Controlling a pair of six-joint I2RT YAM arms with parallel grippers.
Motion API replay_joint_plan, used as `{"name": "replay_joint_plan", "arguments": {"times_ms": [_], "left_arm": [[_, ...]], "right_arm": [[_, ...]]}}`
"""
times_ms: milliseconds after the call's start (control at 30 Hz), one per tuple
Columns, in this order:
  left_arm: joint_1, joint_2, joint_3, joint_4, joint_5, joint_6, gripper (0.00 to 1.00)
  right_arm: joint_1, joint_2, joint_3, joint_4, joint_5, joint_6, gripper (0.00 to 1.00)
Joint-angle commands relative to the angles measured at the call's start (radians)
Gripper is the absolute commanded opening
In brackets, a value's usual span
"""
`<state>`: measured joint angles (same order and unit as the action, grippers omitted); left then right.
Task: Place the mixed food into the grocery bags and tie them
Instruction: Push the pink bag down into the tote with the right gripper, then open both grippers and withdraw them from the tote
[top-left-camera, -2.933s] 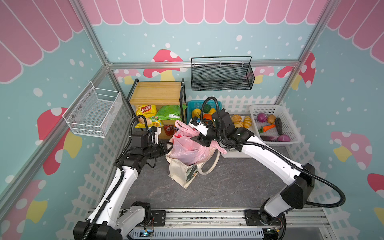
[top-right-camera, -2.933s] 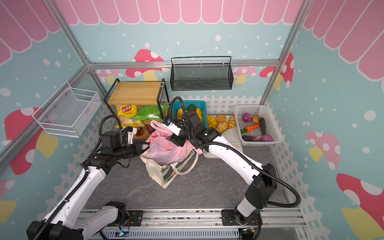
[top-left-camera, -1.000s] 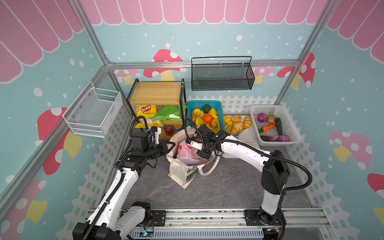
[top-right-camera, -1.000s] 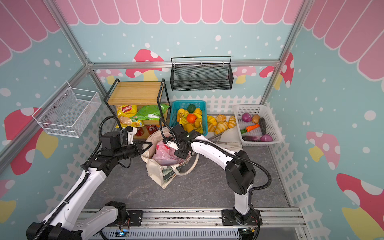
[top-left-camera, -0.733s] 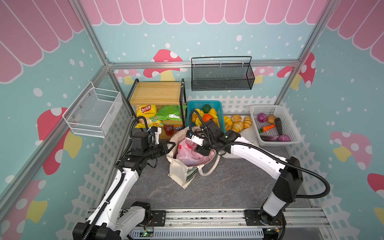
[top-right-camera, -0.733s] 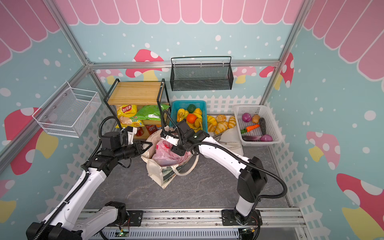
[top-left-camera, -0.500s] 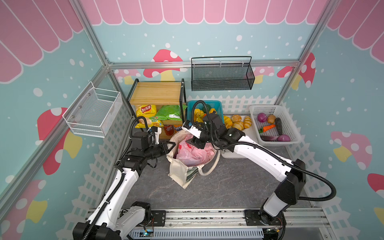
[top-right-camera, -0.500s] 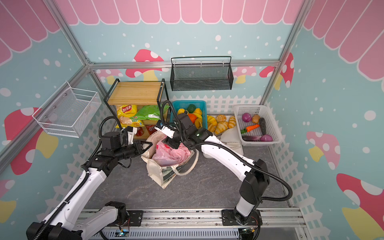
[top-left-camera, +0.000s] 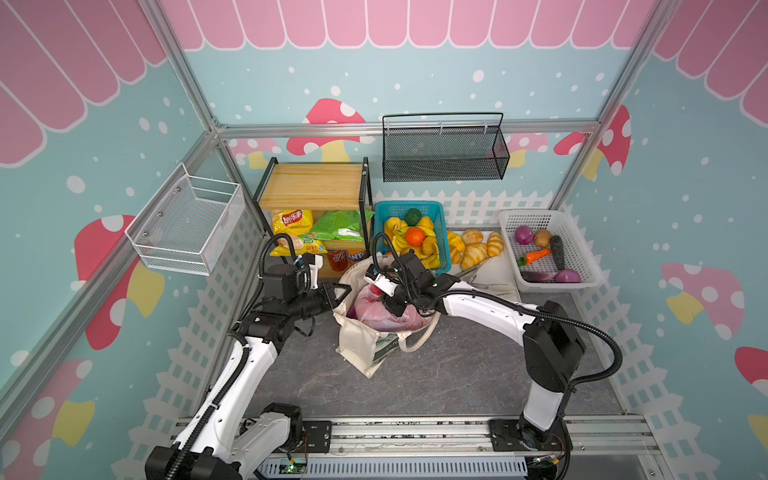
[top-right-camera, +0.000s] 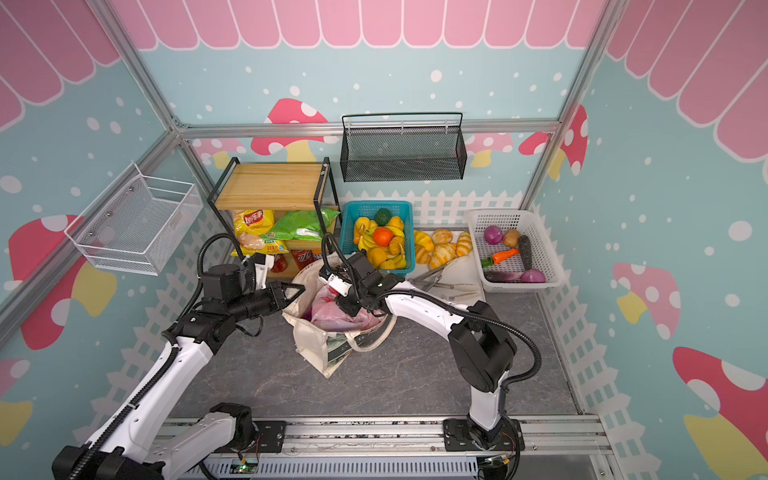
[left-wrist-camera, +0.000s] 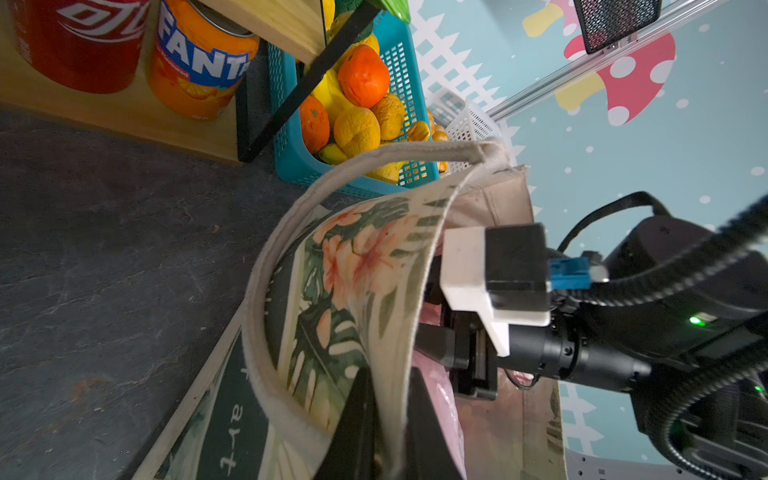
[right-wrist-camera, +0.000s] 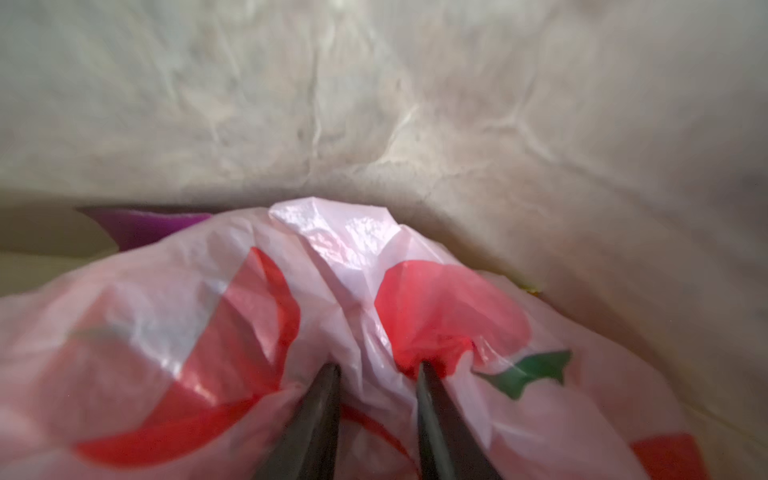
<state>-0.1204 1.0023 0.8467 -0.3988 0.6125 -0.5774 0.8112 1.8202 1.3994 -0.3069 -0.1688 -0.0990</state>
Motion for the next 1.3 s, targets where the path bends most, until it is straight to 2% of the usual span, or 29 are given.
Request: {"name": "replay_joint_plan", "arguments": {"times_ms": [0, 133, 200, 300, 467, 533, 667, 733, 867, 967, 1033, 1133, 1267], "left_arm": [[-0.003, -0.01, 0.003, 0.081, -0.006, -0.036, 0.0], [-0.005, -0.005, -0.008, 0.092, -0.015, -0.078, 0.0], [-0.004, -0.012, -0.011, 0.092, -0.026, -0.082, 0.0], [-0.005, -0.019, -0.017, 0.1, -0.031, -0.081, 0.0], [-0.005, -0.01, -0.021, 0.103, -0.014, -0.069, 0.0], [-0.006, -0.01, -0.02, 0.105, -0.01, -0.07, 0.0], [-0.011, -0.012, -0.021, 0.109, -0.005, -0.072, 0.0], [-0.018, -0.017, -0.023, 0.109, -0.006, -0.07, 0.0], [-0.031, -0.024, -0.025, 0.097, -0.003, -0.055, 0.0], [-0.051, -0.027, -0.015, 0.077, 0.012, -0.035, 0.0], [-0.082, -0.033, -0.002, 0.059, 0.02, -0.004, 0.0], [-0.15, -0.046, 0.015, 0.038, 0.039, 0.031, 0.0], [-0.244, -0.041, 0.028, 0.044, 0.032, 0.02, 0.0]], "right_arm": [[0.011, -0.05, -0.009, -0.05, -0.002, -0.009, 0.37], [0.009, -0.221, -0.028, 0.035, -0.055, 0.013, 0.54], [0.006, -0.307, -0.061, 0.071, -0.046, 0.037, 0.6], [0.001, -0.43, -0.125, 0.06, 0.059, 0.06, 0.67], [-0.035, -0.562, -0.226, -0.04, 0.316, 0.103, 0.76], [-0.055, -0.581, -0.255, -0.054, 0.351, 0.124, 0.77], [-0.091, -0.543, -0.278, -0.05, 0.331, 0.164, 0.77], [-0.105, -0.51, -0.284, -0.044, 0.35, 0.172, 0.73], [-0.13, -0.488, -0.294, -0.042, 0.365, 0.169, 0.41], [-0.148, -0.521, -0.305, -0.041, 0.363, 0.155, 0.22], [-0.171, -0.551, -0.312, -0.047, 0.369, 0.144, 0.14], [-0.221, -0.586, -0.32, -0.062, 0.352, 0.129, 0.09], [-0.268, -0.587, -0.302, -0.053, 0.316, 0.111, 0.08]]}}
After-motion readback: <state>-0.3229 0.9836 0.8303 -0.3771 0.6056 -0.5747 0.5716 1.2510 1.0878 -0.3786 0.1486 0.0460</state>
